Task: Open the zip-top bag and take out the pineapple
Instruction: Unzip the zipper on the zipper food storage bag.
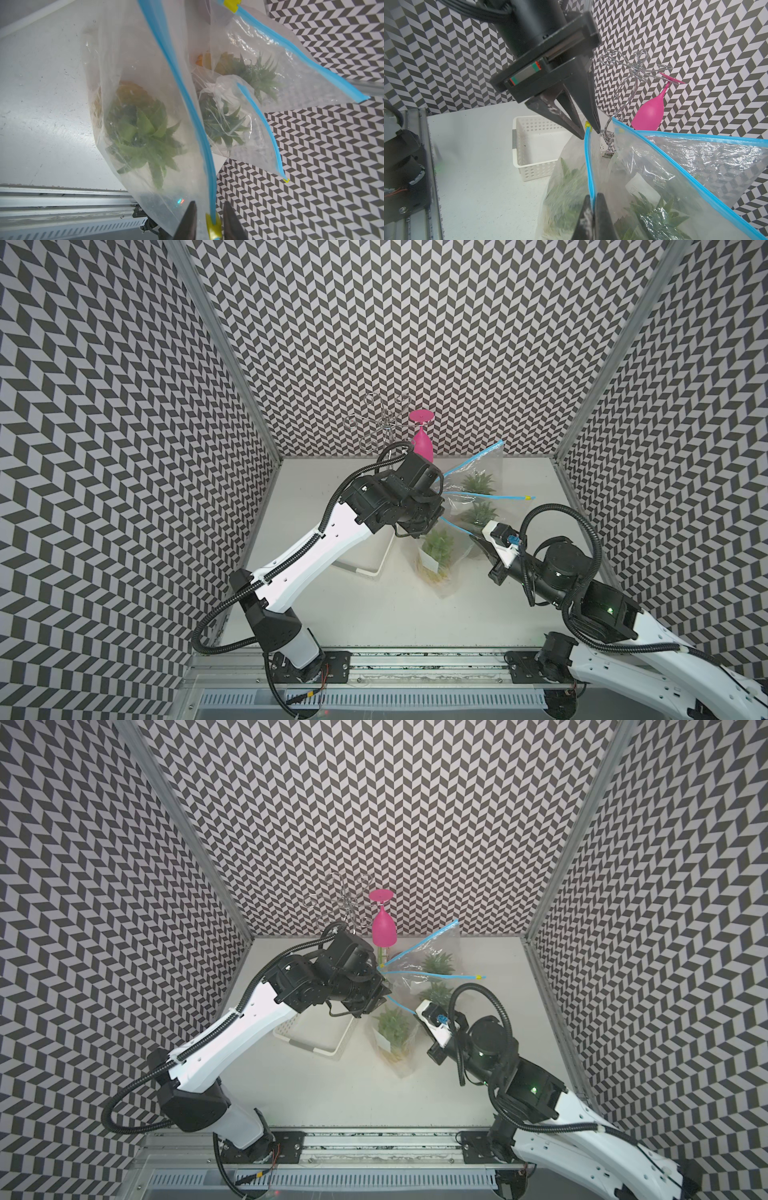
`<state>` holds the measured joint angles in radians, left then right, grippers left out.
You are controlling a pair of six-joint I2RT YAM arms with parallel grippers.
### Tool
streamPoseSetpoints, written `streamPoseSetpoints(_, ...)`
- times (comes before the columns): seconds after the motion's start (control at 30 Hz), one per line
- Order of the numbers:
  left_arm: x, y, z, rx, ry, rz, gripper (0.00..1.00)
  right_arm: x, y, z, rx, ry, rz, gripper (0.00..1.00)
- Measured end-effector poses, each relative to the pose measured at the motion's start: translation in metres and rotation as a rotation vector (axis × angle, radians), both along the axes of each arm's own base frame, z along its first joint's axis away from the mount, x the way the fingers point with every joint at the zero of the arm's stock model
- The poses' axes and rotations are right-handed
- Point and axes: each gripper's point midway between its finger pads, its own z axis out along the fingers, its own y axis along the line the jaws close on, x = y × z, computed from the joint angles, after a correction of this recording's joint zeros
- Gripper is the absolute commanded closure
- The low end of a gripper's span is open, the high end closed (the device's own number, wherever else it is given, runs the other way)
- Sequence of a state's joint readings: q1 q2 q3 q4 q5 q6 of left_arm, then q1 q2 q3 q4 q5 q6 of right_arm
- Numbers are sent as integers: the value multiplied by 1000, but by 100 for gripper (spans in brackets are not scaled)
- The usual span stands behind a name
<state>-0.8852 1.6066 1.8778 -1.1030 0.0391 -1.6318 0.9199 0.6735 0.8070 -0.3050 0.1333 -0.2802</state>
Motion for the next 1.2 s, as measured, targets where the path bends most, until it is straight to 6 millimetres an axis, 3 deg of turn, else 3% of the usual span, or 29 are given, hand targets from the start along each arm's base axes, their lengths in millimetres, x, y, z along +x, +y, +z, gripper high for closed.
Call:
streamPoseSetpoints(0.2, 0, 0, -1, 0, 3, 6, 94, 0, 0, 0, 1, 0, 3, 100)
streamPoseSetpoints(0.5, 6, 7, -3, 14, -1, 8, 94, -2, -1, 1, 4, -2, 4, 100)
streamPoseSetpoints(0.9, 61, 72, -18, 56, -2, 117, 94, -5, -5, 0, 3, 4, 6, 100)
streamPoseSetpoints(1.2, 84, 103, -18, 94, -42, 148, 94, -7, -7, 0, 6, 11, 5, 100)
